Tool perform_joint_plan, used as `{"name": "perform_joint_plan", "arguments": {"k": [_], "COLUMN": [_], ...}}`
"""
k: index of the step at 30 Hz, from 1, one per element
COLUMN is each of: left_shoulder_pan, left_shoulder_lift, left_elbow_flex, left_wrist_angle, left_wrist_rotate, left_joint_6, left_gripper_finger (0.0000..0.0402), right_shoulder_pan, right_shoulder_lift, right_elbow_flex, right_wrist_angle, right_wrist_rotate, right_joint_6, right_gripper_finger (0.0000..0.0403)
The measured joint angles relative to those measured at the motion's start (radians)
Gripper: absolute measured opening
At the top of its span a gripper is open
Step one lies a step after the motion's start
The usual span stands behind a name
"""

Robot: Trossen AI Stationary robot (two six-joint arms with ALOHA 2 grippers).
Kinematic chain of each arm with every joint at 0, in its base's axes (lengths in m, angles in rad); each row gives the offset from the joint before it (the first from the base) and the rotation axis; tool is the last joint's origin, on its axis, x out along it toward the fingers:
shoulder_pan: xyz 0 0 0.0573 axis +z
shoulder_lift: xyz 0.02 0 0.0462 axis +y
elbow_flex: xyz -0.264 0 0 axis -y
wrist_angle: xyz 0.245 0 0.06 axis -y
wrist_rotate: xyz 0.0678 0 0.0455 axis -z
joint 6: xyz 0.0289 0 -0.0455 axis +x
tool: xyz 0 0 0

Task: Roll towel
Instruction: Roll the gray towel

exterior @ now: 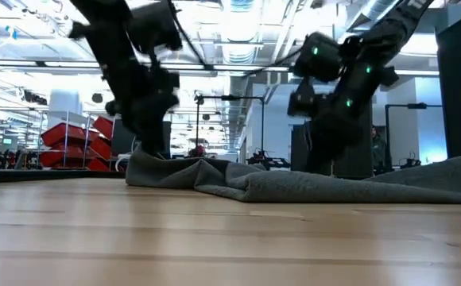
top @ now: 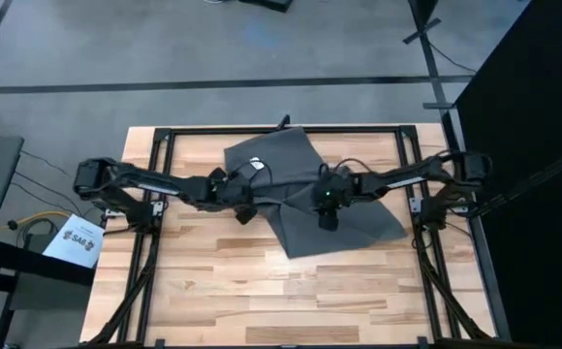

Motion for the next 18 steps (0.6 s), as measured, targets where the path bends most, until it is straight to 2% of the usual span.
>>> {"name": "perform_joint_plan", "arguments": {"k": [3, 7, 10, 14, 18], "left_shoulder_pan": [0.014, 0.020, 0.014, -0.015, -0.042], "left_shoulder_lift": [0.070, 0.100, 0.087, 0.057, 0.023], "left_elbow_flex": [0.000, 0.000, 0.000, -0.008, -0.068], "left_wrist_angle": [-0.067, -0.213, -0.354, -0.556, -0.591], "left_wrist_rotate": [0.003, 0.007, 0.005, -0.053, -0.055], "left_joint_6": [-0.003, -0.049, -0.105, -0.215, -0.302], "left_gripper_finger": [0.0130, 0.0130, 0.0130, 0.0130, 0.0130], "right_shoulder_pan": [0.012, 0.034, 0.047, 0.078, 0.124], "right_shoulder_lift": [0.032, 0.037, 0.037, 0.033, 0.018], "right_elbow_flex": [0.004, 0.007, 0.007, 0.010, 0.011], "right_wrist_angle": [-0.008, -0.052, -0.095, -0.180, -0.266], "right_wrist_rotate": [0.006, 0.010, 0.010, 0.010, 0.012], "right_joint_6": [0.018, 0.025, 0.044, 0.055, 0.067], "right_gripper_finger": [0.0148, 0.0148, 0.0148, 0.0148, 0.0148]}}
